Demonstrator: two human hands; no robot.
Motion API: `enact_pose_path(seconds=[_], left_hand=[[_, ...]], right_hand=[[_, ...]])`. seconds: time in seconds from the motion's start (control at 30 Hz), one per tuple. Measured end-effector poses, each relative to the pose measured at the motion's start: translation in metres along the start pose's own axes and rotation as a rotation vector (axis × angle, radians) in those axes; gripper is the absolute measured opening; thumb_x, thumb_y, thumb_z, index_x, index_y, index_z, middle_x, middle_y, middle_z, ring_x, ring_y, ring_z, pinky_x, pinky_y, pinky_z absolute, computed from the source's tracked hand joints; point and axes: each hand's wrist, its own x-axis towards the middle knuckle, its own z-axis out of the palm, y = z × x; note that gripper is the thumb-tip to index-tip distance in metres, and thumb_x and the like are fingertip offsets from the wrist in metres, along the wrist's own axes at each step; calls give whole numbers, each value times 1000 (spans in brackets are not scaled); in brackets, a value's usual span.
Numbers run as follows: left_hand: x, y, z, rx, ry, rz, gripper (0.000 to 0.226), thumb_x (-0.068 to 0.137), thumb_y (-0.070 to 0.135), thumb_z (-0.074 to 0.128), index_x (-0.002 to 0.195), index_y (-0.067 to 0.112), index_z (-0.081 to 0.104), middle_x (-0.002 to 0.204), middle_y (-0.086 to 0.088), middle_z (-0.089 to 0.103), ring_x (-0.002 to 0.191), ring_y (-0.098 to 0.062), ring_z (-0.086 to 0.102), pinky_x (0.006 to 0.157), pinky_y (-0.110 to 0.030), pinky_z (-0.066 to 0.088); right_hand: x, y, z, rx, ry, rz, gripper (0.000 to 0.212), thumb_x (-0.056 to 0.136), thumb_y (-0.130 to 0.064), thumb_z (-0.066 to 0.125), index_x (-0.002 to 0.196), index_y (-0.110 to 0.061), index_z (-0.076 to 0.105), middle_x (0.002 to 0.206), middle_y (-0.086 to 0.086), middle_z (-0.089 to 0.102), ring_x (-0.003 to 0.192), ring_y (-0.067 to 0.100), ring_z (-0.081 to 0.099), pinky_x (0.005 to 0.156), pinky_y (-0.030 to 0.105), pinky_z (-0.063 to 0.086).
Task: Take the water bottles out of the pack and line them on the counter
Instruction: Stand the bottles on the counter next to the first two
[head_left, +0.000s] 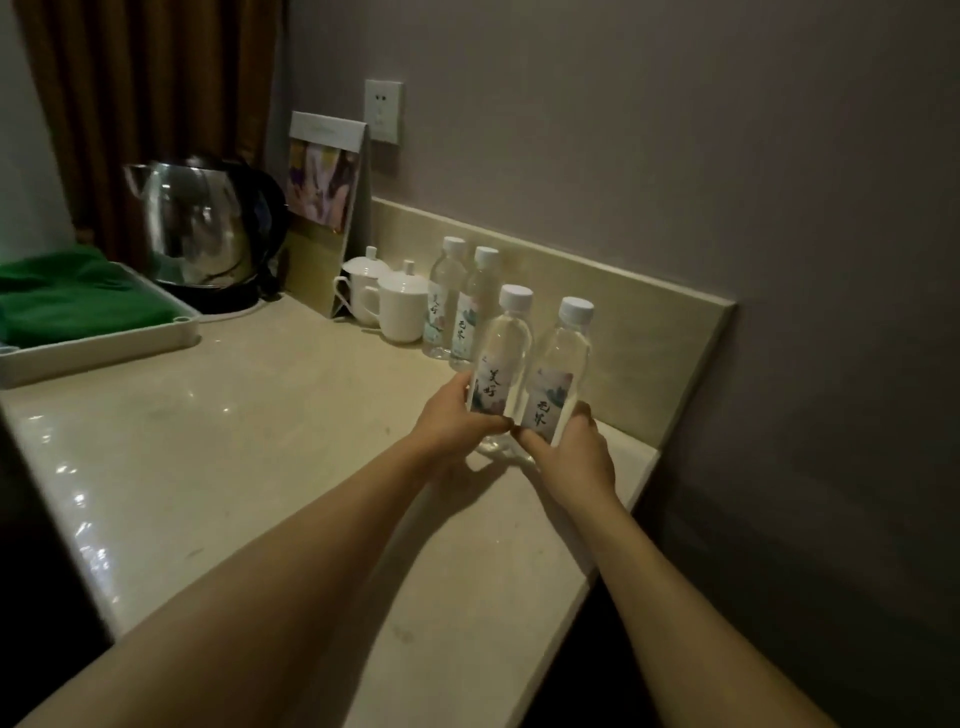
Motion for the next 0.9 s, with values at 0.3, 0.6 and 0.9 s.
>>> enact_pose_path(seconds=[0.3,0.6,0.9], left_hand=[[52,-19,-10,188,-133,116,43,72,21,83,111,15,65,102,-2,73,94,-17,69,86,-36,57],[69,-34,-19,274,-182,209,50,73,36,81,113,15,61,104,-2,71,95,-19,68,85,-40,56],[91,-28,-23,397,-153,263,42,76,41,78,106,14,69,98,-4,73,92,-23,69,80,-39,57]], right_hand=[[13,-18,17,-49,112,204,62,82,-45,70,122,-15,33,125,10,59,112,32,59,76,33,45],[0,-40,32,-94,256,321,45,84,-43,69,107,-20,38,123,8,62,107,28,62,74,31,45],[21,-47,44,-277,275,395,53,85,-52,63,118,-16,41,124,8,61,111,31,60,80,38,49]])
